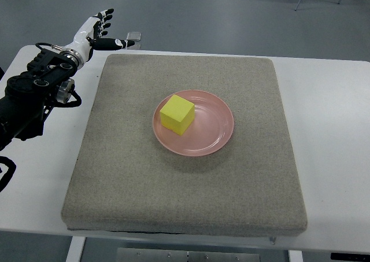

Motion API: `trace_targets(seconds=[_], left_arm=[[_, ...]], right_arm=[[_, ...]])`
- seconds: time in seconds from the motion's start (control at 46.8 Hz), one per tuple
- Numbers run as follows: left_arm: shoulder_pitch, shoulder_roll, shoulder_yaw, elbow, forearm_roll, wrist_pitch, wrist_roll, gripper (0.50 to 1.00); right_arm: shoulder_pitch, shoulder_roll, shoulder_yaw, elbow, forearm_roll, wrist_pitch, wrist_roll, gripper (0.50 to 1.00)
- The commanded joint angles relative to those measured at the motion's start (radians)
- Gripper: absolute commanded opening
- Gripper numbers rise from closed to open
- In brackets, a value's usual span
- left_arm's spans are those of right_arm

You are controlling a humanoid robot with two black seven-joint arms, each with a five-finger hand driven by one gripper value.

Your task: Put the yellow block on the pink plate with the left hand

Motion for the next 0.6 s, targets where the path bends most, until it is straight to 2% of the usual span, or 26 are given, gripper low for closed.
trace_targets(seconds=[0.0,0.299,0.577], left_arm=[[0.011,0.0,-0.021,0.0,-0.058,-0.003,-0.002,1.0],[0.054,-0.019,-0.188,-0.001,-0.112,-0.095,-0.009,1.0],[0.065,-0.023,-0.246,-0.001,-0.118,-0.104,-0.025,1.0]], right_arm=[[0.0,0.0,0.0,0.0,0.0,0.0,0.0,0.924],[0.0,0.0,0.0,0.0,0.0,0.0,0.0,0.924],[0.0,0.0,0.0,0.0,0.0,0.0,0.0,0.924]])
